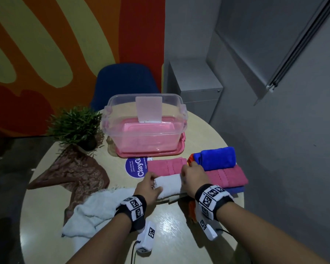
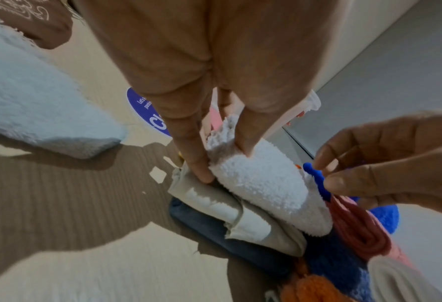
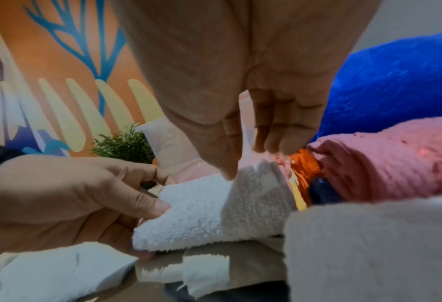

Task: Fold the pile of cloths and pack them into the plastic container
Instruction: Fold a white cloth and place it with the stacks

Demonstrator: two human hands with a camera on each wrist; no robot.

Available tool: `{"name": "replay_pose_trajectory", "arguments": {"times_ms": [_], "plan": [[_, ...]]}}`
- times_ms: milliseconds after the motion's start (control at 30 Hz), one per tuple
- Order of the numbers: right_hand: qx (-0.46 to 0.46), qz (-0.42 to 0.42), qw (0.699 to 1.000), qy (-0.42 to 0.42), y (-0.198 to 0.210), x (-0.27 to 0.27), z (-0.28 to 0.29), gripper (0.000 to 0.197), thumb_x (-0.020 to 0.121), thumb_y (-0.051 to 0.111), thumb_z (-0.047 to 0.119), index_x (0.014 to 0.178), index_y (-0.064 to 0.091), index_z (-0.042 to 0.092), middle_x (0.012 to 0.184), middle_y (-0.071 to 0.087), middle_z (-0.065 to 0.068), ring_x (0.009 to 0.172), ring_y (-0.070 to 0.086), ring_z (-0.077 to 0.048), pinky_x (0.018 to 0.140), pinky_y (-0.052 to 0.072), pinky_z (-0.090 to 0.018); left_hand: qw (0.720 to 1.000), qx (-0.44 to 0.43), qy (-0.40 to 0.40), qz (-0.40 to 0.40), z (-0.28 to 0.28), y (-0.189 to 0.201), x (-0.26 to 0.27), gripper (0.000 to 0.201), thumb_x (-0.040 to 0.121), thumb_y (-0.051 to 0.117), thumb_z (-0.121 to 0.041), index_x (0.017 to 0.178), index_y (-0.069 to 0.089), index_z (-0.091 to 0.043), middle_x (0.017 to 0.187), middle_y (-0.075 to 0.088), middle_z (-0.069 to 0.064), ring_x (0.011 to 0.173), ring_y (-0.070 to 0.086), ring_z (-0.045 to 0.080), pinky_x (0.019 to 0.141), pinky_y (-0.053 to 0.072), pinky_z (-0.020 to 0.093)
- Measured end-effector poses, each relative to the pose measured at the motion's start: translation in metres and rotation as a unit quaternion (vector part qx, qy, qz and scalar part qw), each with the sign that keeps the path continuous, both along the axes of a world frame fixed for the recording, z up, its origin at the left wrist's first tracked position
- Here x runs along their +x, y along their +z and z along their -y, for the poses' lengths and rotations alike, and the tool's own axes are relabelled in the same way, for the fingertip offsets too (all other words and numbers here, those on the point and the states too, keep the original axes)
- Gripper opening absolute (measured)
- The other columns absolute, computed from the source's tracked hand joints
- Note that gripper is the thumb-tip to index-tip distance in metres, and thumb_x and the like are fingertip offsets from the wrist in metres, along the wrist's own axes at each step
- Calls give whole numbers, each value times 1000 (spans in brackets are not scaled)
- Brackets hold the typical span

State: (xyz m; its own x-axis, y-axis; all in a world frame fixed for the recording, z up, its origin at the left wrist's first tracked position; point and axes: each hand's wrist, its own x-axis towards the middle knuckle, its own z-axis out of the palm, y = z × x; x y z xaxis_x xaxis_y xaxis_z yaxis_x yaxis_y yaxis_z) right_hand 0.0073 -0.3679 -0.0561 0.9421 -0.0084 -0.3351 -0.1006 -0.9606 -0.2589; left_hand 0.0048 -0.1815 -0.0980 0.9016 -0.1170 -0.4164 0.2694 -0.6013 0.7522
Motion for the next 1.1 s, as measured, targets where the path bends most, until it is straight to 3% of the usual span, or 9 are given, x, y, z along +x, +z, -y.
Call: {"name": "replay_pose_trajectory", "arguments": {"times_ms": [67, 167, 233, 333, 467, 633, 733, 900, 1100], "plan": [[0, -36, 998, 53, -3, -1, -5, 31, 89, 66, 17, 120, 59, 17, 121, 49, -6, 106, 54, -24, 94, 50, -34, 1000, 4, 4, 14, 1, -2, 0, 35, 89, 67, -15, 112, 41, -22, 106, 59, -3, 95, 60, 17, 80, 44, 26], [-36, -116, 987, 102, -7, 1, -10, 35, 91, 64, 16, 126, 60, 17, 126, 49, -8, 110, 57, -27, 97, 51, -38, 994, 61, -17, 94, 2, -4, -3, 29, 88, 68, -17, 99, 43, -25, 122, 42, -1, 94, 54, 12, 77, 44, 20], [-66, -142, 981, 115, -7, 4, -13, 33, 92, 63, 17, 125, 60, 16, 126, 50, -9, 109, 57, -27, 98, 51, -39, 972, 131, -75, 182, 3, -5, -4, 19, 88, 68, -20, 96, 52, -27, 130, 35, -5, 103, 50, 11, 86, 49, 22], [-114, -184, 965, 152, -5, 8, -15, 29, 96, 59, 20, 124, 60, 14, 127, 51, -11, 113, 56, -27, 100, 50, -40, 919, 223, -216, 244, 3, -14, -4, 21, 94, 58, -24, 115, 60, -30, 128, 50, -10, 108, 48, 12, 93, 48, 28], [-141, -212, 947, 195, -7, 8, -16, 30, 97, 55, 18, 127, 53, 11, 127, 53, -13, 113, 54, -26, 97, 49, -37, 906, 273, -250, 208, 1, -22, -1, 37, 91, 60, -19, 126, 57, -31, 128, 58, -10, 105, 55, 16, 90, 49, 31], [-139, -218, 946, 197, -6, 7, -17, 36, 98, 55, 19, 132, 51, 9, 127, 54, -14, 115, 55, -28, 96, 48, -36, 881, 313, -286, 212, 3, -11, 6, 16, 83, 60, -15, 95, 64, -25, 101, 65, -6, 87, 55, 17, 75, 53, 33], [-108, -198, 961, 163, -5, 9, -17, 31, 96, 58, 23, 125, 57, 11, 121, 58, -12, 107, 59, -25, 91, 52, -35, 883, 312, -271, 221, 3, -6, 10, 14, 86, 53, -19, 90, 66, -21, 93, 65, -4, 84, 56, 18, 75, 55, 36], [-43, -149, 983, 98, 5, 8, -13, 18, 93, 61, 24, 106, 64, 12, 102, 65, -7, 93, 64, -22, 87, 55, -34, 893, 281, -261, 234, -1, 4, 9, 19, 89, 52, -22, 99, 69, -22, 99, 67, -5, 90, 58, 18, 79, 54, 35], [2, -97, 992, 75, 14, -3, -16, 16, 94, 59, 23, 106, 64, 13, 100, 67, -6, 90, 65, -21, 87, 56, -35, 901, 265, -254, 230, -5, 16, 3, 24, 90, 54, -23, 108, 70, -25, 111, 67, -6, 99, 60, 17, 85, 52, 33]]}}
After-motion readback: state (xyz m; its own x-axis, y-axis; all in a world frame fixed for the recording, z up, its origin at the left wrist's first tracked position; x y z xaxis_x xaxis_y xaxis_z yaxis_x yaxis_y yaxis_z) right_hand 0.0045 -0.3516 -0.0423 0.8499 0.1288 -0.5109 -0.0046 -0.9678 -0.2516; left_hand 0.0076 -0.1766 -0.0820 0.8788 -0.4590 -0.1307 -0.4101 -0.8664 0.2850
